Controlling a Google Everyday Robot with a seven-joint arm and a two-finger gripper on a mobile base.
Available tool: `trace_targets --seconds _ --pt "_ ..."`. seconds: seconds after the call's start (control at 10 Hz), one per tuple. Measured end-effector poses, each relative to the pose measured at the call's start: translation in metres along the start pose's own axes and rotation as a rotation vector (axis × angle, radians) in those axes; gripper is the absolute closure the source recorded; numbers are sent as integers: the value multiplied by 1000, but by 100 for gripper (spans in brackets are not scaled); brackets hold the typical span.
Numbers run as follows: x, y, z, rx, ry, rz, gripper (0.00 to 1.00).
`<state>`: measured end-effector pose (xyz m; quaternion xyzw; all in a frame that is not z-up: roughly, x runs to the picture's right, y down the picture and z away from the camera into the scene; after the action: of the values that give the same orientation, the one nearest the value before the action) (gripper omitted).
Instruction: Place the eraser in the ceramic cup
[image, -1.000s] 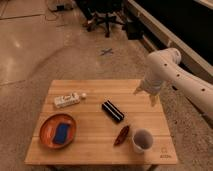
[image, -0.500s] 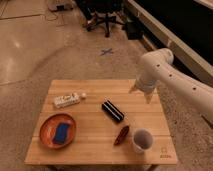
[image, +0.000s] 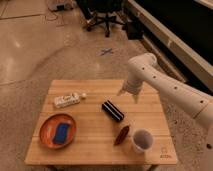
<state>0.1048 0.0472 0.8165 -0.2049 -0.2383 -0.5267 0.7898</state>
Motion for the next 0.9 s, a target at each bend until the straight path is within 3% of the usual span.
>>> trace_targets --seconds 0.2,0.5,0.9 --pt "-3 -16 19 8 -35 -77 33" --pt "-9 -34 52 -19 -98 -186 33" --pt "-7 -45 77 -49 -140 -271 33"
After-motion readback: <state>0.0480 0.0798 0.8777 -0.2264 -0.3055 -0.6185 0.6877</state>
